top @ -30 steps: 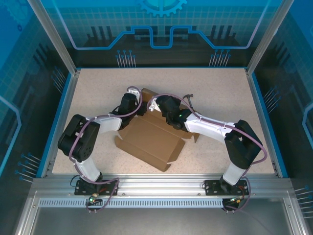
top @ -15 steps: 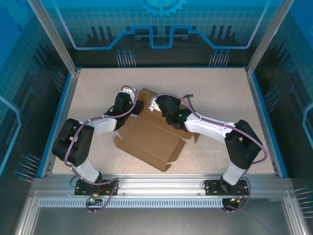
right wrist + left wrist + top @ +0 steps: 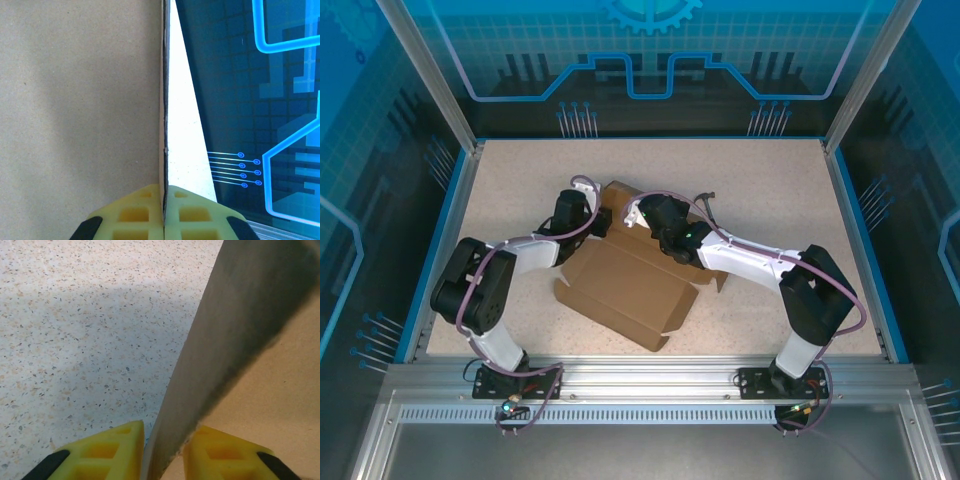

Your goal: Fold the paper box

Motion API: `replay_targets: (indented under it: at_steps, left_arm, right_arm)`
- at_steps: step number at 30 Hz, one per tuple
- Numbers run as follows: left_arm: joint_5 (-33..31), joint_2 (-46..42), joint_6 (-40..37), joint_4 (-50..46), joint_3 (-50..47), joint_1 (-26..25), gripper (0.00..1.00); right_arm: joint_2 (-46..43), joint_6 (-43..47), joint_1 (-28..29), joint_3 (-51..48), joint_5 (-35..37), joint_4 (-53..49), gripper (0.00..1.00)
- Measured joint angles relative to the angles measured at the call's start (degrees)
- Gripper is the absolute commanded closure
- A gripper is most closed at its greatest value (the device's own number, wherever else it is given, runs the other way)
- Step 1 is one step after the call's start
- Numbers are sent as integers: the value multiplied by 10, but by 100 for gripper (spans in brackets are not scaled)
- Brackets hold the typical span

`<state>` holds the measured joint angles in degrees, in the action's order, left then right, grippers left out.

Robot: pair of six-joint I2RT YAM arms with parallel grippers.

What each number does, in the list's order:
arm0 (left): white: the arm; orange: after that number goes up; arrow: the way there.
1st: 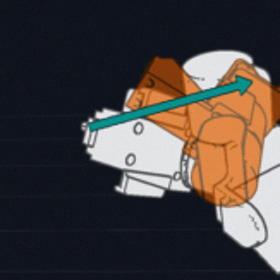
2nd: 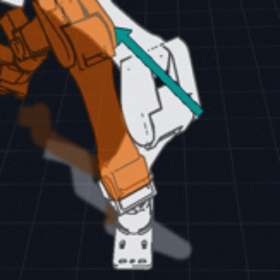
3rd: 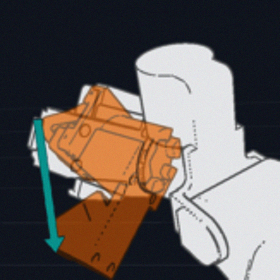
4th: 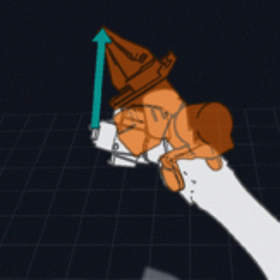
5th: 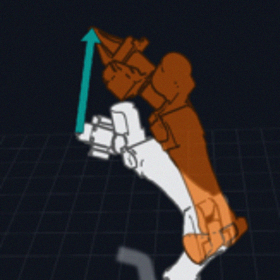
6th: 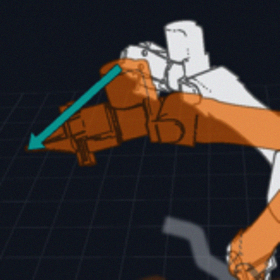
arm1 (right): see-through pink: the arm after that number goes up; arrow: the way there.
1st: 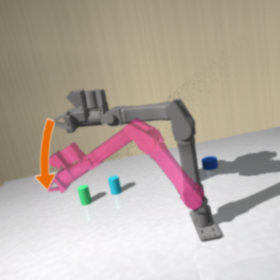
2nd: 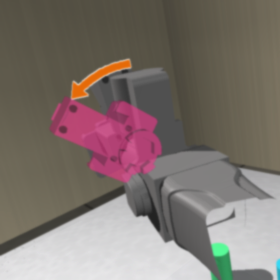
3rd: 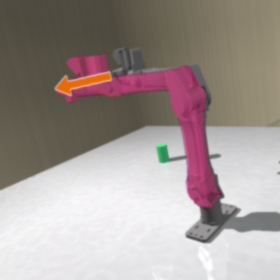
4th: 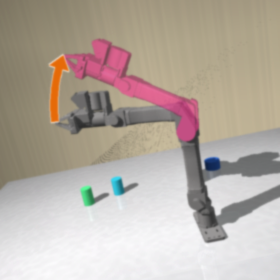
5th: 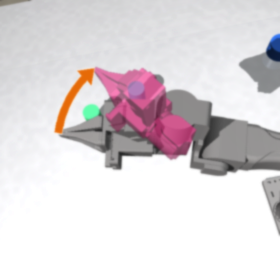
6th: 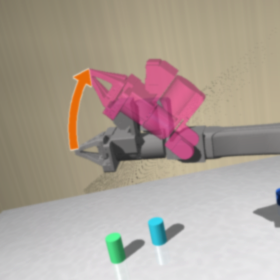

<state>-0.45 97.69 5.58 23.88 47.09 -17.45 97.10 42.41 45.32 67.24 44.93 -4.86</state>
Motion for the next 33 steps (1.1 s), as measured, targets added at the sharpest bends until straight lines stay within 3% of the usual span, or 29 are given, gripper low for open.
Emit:
replay_targets:
  at_steps: [11,21,27,33]
  left_arm:
    - [3,7,-16,31,-5,0,88]
    - [3,7,-44,100,-42,0,94]
    - [5,7,-45,126,-52,0,94]
    - [16,7,-47,140,-57,0,94]
  right_arm:
    - [0,-7,0,9,0,-12,99]
    - [-2,-56,10,37,-24,-63,65]
    - [-31,-113,16,74,-84,-116,57]
    - [-60,-187,9,136,-193,-156,55]
